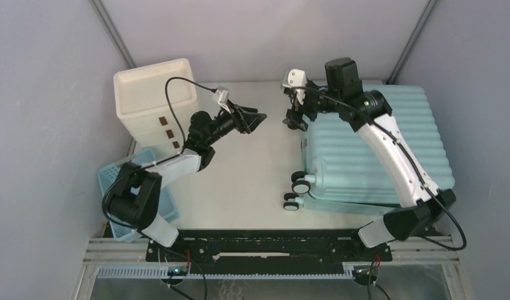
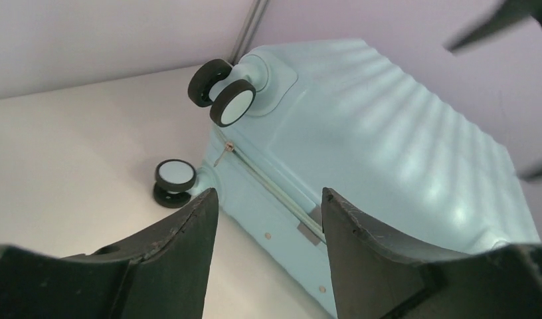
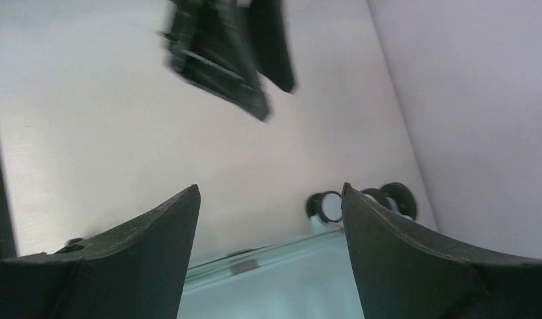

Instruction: Open, take out, and arrange the luggage

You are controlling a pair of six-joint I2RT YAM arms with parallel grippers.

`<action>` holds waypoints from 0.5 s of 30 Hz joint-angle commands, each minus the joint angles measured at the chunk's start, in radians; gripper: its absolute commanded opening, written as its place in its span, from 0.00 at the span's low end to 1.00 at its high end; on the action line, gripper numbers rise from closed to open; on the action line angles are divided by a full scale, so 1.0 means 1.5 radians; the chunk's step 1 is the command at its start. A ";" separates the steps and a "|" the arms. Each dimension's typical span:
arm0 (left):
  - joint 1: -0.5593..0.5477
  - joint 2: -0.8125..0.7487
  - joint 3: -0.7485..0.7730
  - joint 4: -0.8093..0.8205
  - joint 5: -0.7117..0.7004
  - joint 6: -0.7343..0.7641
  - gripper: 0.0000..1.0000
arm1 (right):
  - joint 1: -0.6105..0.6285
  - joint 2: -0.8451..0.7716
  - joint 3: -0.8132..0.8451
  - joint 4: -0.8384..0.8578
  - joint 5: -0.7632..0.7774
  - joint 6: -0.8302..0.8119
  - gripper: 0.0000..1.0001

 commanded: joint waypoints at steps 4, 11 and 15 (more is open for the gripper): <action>0.005 -0.189 -0.068 -0.244 -0.016 0.232 0.65 | -0.062 0.239 0.316 -0.232 0.117 -0.146 0.86; 0.016 -0.281 -0.102 -0.361 0.028 0.333 0.66 | -0.072 0.398 0.478 -0.290 0.202 -0.288 0.90; 0.017 -0.319 -0.105 -0.427 0.026 0.365 0.66 | -0.076 0.443 0.481 -0.264 0.233 -0.303 0.90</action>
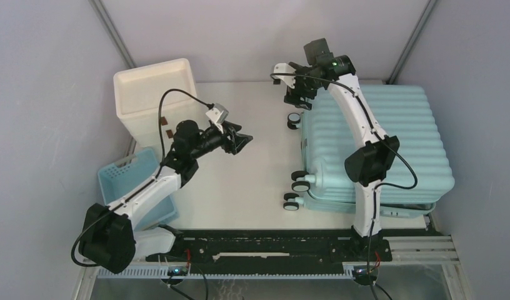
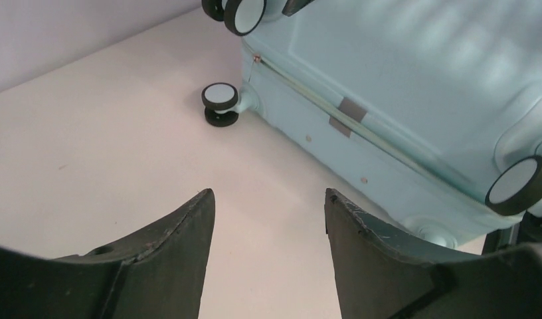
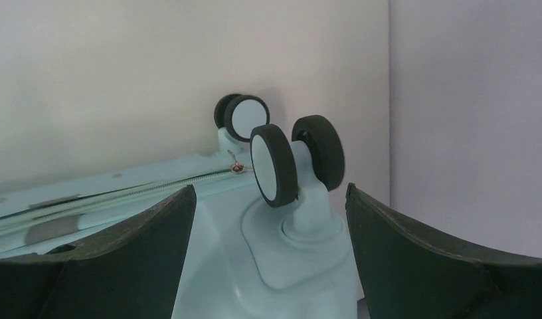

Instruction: Open, take out, and arrange the luggage

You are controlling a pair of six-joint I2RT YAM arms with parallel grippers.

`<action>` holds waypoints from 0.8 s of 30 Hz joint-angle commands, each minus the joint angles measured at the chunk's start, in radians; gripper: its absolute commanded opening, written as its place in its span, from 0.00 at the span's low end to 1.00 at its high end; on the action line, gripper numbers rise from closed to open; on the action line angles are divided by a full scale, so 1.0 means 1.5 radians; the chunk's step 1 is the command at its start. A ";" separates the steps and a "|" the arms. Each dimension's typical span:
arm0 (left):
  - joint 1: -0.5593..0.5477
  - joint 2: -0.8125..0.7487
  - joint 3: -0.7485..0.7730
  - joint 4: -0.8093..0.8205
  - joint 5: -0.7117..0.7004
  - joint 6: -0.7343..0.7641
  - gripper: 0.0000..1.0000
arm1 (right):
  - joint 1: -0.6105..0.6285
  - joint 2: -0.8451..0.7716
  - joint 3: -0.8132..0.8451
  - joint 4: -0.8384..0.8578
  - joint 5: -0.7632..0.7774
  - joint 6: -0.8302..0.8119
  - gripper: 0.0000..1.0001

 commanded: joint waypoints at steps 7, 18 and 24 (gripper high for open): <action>0.006 -0.047 -0.016 -0.093 0.012 0.075 0.67 | -0.018 0.075 0.031 0.078 0.093 -0.040 0.90; 0.005 0.036 0.002 0.005 0.073 0.064 0.65 | -0.021 0.111 0.029 0.065 0.063 -0.094 0.69; -0.001 0.109 0.043 0.052 0.096 0.069 0.64 | -0.022 0.066 0.003 0.049 0.014 -0.109 0.29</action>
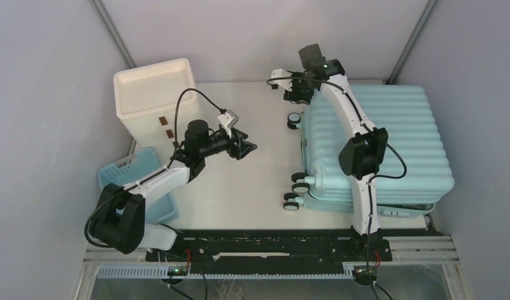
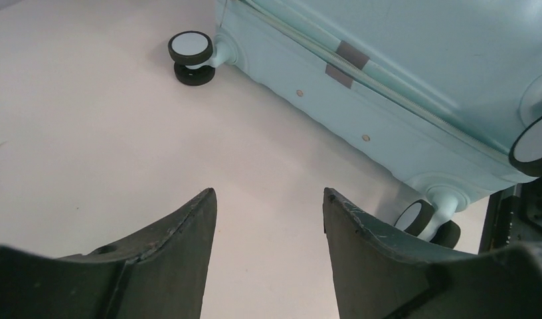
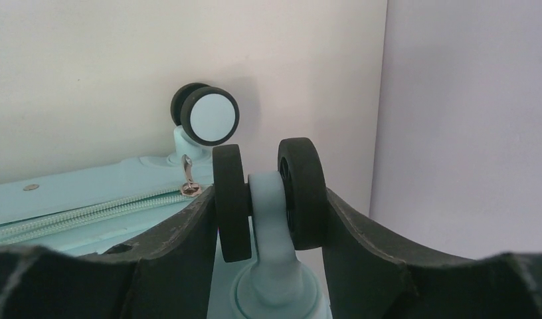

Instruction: Open, take out, and arrange the luggage

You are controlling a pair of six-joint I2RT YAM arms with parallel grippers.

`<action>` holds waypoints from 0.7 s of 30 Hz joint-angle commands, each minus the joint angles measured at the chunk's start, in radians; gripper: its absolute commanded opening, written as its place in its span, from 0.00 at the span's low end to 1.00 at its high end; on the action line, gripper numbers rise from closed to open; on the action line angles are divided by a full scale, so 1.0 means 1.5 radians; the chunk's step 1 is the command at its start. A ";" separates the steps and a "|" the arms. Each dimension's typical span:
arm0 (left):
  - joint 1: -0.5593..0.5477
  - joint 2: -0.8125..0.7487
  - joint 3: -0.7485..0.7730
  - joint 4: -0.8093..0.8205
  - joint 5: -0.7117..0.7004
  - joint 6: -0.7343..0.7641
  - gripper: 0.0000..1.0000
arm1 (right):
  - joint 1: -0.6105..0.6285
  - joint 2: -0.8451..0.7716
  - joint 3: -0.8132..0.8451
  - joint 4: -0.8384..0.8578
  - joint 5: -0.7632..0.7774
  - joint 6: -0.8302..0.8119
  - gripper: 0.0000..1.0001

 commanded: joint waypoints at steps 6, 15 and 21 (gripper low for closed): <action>-0.021 0.162 0.109 0.159 0.068 0.051 0.65 | -0.004 -0.111 -0.058 0.011 -0.142 -0.032 0.02; -0.035 0.263 0.164 0.255 0.071 0.085 0.66 | 0.021 -0.192 -0.104 0.020 -0.282 -0.011 0.00; -0.035 0.310 0.151 0.369 0.086 0.048 0.65 | 0.043 -0.201 -0.099 0.034 -0.345 0.011 0.00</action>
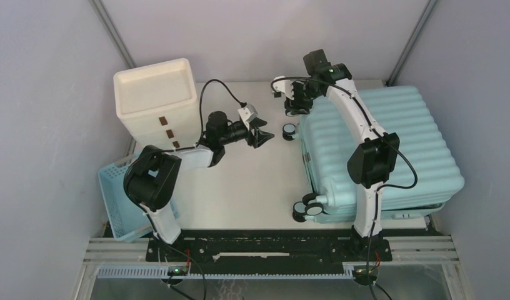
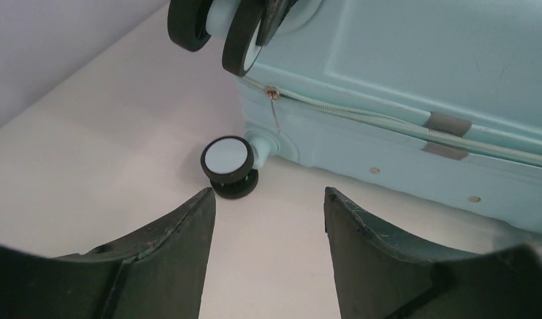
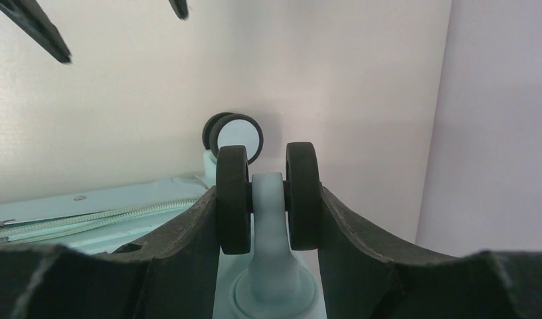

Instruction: Open, take out, and arrange the luggage

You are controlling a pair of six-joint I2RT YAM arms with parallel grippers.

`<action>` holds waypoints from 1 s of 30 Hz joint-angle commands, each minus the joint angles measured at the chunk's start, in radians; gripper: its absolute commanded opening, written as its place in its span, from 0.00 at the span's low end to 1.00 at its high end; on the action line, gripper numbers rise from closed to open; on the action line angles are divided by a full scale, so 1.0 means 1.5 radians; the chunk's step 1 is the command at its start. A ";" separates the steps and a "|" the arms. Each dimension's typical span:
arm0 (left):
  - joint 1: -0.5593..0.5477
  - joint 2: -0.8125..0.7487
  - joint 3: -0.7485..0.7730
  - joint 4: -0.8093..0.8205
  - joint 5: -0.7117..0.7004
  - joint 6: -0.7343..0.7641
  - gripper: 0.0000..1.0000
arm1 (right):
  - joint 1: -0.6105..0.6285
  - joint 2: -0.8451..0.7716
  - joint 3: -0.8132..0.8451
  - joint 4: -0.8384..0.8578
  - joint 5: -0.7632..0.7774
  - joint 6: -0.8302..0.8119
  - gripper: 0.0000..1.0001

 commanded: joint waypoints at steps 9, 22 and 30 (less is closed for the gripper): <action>-0.008 0.097 0.070 0.198 0.046 -0.088 0.66 | 0.042 -0.053 0.072 0.105 -0.200 0.084 0.00; -0.014 0.150 0.143 0.185 0.064 -0.265 0.63 | 0.027 -0.010 0.119 0.176 -0.239 0.176 0.00; -0.005 0.067 0.026 0.184 0.057 -0.232 0.63 | 0.051 -0.001 0.080 0.162 -0.243 0.198 0.02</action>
